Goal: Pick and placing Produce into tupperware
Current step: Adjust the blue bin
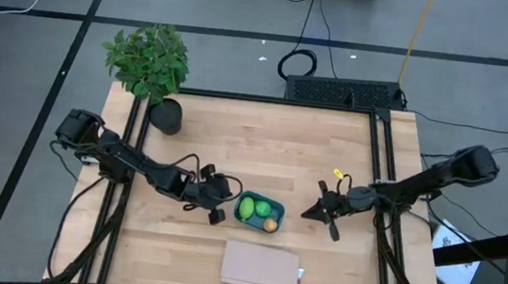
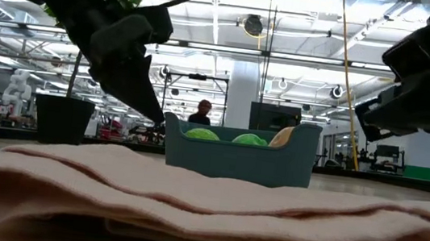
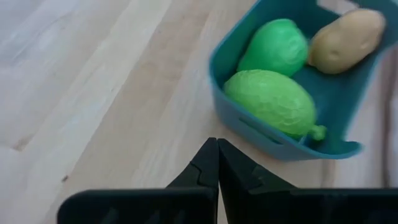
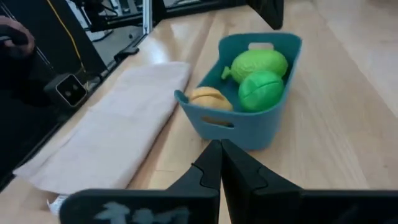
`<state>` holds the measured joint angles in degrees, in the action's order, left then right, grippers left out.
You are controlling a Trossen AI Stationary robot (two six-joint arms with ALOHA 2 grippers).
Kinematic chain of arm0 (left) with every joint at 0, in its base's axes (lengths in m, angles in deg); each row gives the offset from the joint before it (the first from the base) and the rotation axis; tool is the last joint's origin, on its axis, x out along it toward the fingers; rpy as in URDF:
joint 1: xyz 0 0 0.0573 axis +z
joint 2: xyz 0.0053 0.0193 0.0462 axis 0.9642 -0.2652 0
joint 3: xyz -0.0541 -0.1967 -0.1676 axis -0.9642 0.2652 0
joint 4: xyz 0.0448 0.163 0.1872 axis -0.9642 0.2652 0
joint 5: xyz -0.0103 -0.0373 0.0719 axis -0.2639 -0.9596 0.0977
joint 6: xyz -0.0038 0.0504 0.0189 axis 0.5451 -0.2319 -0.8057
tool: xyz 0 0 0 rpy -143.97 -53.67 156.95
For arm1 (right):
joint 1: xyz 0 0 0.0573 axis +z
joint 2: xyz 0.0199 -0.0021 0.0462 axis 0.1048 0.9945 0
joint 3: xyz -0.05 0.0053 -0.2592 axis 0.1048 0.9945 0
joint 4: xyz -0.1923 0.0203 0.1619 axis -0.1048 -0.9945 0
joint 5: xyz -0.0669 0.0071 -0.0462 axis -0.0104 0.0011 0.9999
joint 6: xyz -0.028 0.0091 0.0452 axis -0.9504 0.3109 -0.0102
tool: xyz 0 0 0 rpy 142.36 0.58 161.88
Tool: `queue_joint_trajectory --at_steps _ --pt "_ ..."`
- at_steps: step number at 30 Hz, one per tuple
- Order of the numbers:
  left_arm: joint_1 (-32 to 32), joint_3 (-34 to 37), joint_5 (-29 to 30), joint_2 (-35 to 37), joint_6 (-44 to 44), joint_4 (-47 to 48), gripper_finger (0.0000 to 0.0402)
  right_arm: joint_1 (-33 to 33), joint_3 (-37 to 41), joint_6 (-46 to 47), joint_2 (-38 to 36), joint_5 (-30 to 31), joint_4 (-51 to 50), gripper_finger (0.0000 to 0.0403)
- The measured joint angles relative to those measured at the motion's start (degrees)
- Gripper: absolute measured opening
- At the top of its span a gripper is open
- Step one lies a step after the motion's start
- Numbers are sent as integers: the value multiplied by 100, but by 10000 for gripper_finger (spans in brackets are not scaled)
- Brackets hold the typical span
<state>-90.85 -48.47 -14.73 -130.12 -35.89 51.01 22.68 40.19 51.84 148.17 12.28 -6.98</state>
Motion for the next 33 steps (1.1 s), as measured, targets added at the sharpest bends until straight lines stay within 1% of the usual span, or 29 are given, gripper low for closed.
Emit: queue_joint_trajectory --at_steps 4,13,16,19,23,27,33 --pt "-89 0 -16 0 0 -111 2 -4 -155 -9 391 0 67 0" --pt "-97 0 -6 -7 139 -133 1 22 -332 -2 839 -31 233 0" --pt "-97 0 36 -144 147 -304 2 22 -444 -2 1003 -36 223 0" --pt "-95 -4 34 -333 140 -517 1 26 -503 -6 1118 -178 224 0" --pt "-73 9 -37 -525 146 -548 4 33 -536 -4 1199 -197 226 0" --pt "-73 -4 -72 -552 152 -605 4 33 -533 -4 1278 -195 219 0" --pt "-102 -4 -280 -553 85 -905 5 31 -536 -55 1350 -195 421 0"
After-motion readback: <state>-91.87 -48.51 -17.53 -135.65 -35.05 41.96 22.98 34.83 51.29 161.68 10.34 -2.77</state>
